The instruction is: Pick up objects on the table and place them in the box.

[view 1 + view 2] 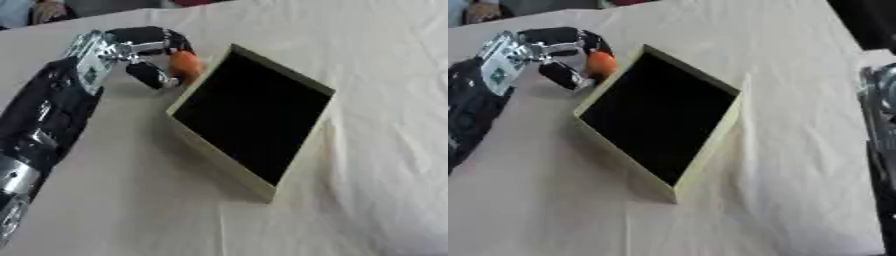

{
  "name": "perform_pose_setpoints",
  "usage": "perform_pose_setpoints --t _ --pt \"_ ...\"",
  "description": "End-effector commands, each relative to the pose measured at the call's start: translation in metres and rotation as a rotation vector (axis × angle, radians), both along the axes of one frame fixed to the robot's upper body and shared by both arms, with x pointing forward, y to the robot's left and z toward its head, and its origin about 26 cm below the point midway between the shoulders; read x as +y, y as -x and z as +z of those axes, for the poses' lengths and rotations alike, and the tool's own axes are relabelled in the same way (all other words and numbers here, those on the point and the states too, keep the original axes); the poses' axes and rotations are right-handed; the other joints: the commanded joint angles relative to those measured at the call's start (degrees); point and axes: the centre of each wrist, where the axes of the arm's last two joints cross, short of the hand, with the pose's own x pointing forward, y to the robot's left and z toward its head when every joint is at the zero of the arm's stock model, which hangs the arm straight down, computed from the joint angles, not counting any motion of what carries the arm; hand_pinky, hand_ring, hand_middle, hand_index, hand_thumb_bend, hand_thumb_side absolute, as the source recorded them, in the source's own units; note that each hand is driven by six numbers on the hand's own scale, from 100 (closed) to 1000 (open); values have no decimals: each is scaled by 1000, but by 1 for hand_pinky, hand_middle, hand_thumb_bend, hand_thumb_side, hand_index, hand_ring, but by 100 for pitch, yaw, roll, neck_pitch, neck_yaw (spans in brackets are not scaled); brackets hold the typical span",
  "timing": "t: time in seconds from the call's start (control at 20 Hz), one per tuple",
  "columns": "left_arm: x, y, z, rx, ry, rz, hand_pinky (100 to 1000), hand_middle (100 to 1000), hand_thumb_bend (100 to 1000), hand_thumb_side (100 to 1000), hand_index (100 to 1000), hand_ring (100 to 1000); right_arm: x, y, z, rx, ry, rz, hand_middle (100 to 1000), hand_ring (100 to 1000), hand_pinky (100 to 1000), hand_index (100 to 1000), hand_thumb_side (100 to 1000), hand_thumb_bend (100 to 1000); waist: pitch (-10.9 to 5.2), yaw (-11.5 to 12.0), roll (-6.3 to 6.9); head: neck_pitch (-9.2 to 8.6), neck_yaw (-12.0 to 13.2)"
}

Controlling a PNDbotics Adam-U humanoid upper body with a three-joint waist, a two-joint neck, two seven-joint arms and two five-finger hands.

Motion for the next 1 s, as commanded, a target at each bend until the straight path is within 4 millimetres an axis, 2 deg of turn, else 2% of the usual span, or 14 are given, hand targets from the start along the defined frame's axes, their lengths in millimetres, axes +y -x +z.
perform_pose_setpoints --t 0.05,0.35,0.7,0.85,1.0 --pt "4 1 15 -38 -2 10 684 735 100 379 791 800 0 5 7 -32 -4 11 613 823 726 730 714 100 -129 9 -26 -13 11" --pt "4 2 20 -49 4 6 638 731 100 254 786 775 -1 5 5 -27 -11 8 613 824 726 730 715 100 -175 27 -21 8 18" --pt "-2 8 42 -90 32 -35 616 734 100 329 787 767 -1 5 3 -26 -14 7 614 824 727 730 714 100 -249 54 -29 27 11" --pt "-7 11 53 -118 60 -49 608 732 100 397 784 765 -1 6 2 -25 -16 6 614 824 727 730 714 100 -276 65 -39 28 11" --pt "-12 15 62 -151 94 -61 605 734 100 400 785 762 -1 6 2 -27 -17 6 614 823 727 730 713 100 -287 69 -52 26 2"
